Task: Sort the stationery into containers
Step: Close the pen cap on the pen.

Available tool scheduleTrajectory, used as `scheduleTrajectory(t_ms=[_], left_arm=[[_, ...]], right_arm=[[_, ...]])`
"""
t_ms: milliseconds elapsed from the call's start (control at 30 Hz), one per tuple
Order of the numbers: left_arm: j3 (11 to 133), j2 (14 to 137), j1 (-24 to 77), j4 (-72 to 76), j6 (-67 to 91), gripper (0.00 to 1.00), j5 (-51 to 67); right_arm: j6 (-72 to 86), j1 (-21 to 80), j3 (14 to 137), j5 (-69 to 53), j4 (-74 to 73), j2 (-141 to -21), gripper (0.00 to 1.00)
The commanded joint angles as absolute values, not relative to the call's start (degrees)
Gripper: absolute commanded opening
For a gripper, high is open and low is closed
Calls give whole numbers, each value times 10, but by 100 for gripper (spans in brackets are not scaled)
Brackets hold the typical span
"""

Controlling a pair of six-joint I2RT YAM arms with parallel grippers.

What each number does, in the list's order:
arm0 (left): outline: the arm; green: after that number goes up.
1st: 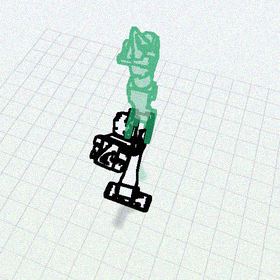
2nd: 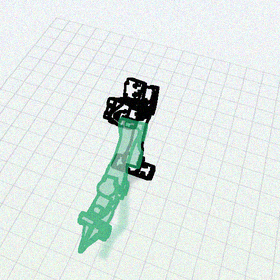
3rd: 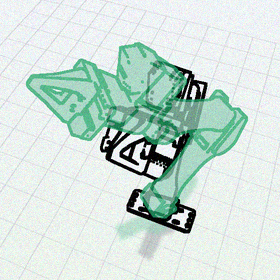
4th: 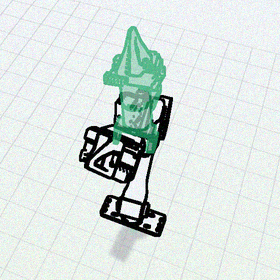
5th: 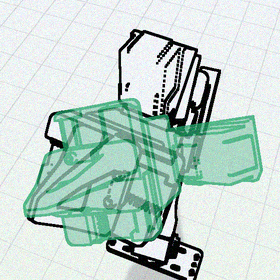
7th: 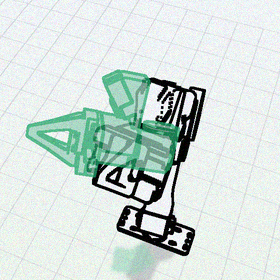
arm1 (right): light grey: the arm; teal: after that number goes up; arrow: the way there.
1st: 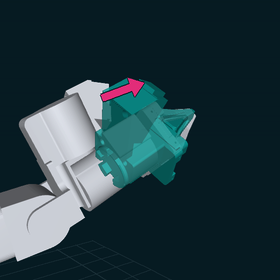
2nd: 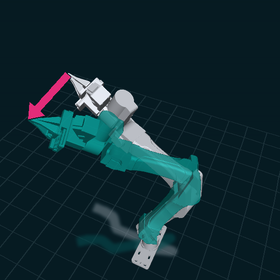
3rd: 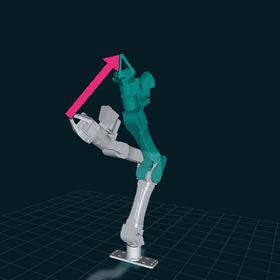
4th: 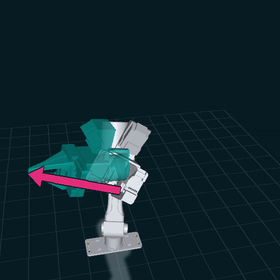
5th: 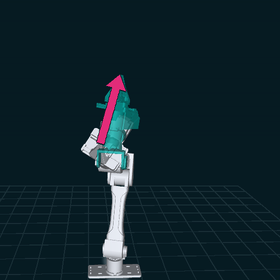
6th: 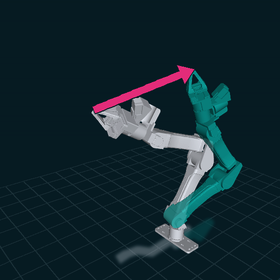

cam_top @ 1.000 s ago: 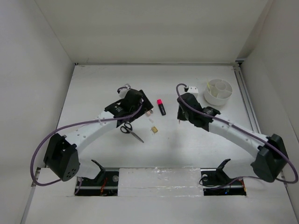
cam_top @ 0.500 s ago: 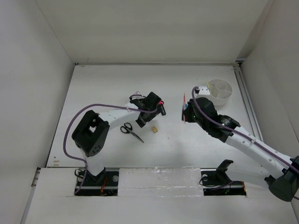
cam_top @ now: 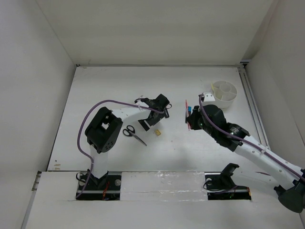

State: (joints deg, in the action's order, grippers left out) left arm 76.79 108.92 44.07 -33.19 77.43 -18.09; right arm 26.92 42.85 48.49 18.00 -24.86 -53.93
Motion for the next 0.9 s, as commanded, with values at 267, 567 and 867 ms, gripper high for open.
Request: scheduleTrajectory(t_ms=[267, 567, 867], left_arm=[[791, 1124, 449, -403, 832, 58, -200], [802, 1150, 449, -414, 851, 52, -194], [831, 1193, 449, -427, 857, 40, -184]], right_arm=[[247, 434, 457, 115, -180, -515, 0], [236, 428, 452, 85, -175, -498, 0], [230, 403, 441, 48, -170, -468, 0]])
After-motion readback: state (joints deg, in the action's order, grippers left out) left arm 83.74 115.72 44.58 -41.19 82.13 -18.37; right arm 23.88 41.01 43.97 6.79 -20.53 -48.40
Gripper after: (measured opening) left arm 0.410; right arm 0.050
